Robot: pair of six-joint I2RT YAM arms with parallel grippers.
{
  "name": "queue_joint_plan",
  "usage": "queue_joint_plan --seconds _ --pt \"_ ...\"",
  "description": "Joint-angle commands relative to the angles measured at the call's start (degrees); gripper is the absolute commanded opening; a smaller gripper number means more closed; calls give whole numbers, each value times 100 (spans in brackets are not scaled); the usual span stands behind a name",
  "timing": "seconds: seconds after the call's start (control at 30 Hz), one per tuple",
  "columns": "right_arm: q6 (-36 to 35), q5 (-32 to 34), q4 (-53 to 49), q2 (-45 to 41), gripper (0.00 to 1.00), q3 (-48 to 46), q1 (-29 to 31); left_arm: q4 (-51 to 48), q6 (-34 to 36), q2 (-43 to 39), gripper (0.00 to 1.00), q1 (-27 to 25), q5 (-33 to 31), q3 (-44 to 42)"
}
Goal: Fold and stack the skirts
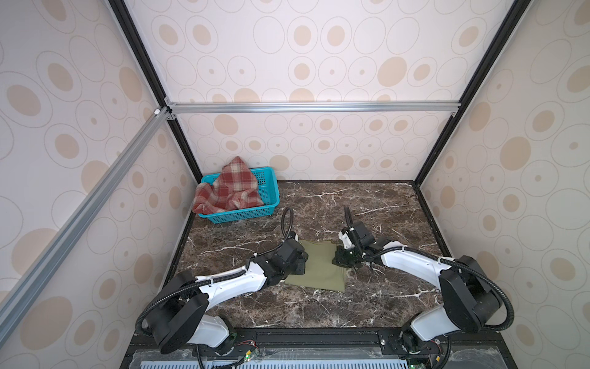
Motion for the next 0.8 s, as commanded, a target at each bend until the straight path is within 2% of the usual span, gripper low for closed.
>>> queue_joint_plan --seconds 0.0,0.3,0.47,0.63,0.67,0.73,0.77 --pt "-166 50 -5 230 0 83 -146 274 228 344 0 183 211 243" --pt "-194 -215 424 846 0 172 -529 1415 71 1314 0 642 584 191" --pt "-155 -245 255 1052 0 276 -556 1209 271 1577 0 704 420 195" --pt "-229 -160 -167 673 0 332 -613 1164 418 1455 0 689 442 239" --pt "-226 -205 -292 515 4 327 -645 1134 497 1404 0 680 451 285" --pt "-228 -403 -459 178 27 252 -763 952 729 1319 0 564 348 489" --pt "-226 -463 -564 -23 35 185 -848 839 872 1286 0 484 299 617"
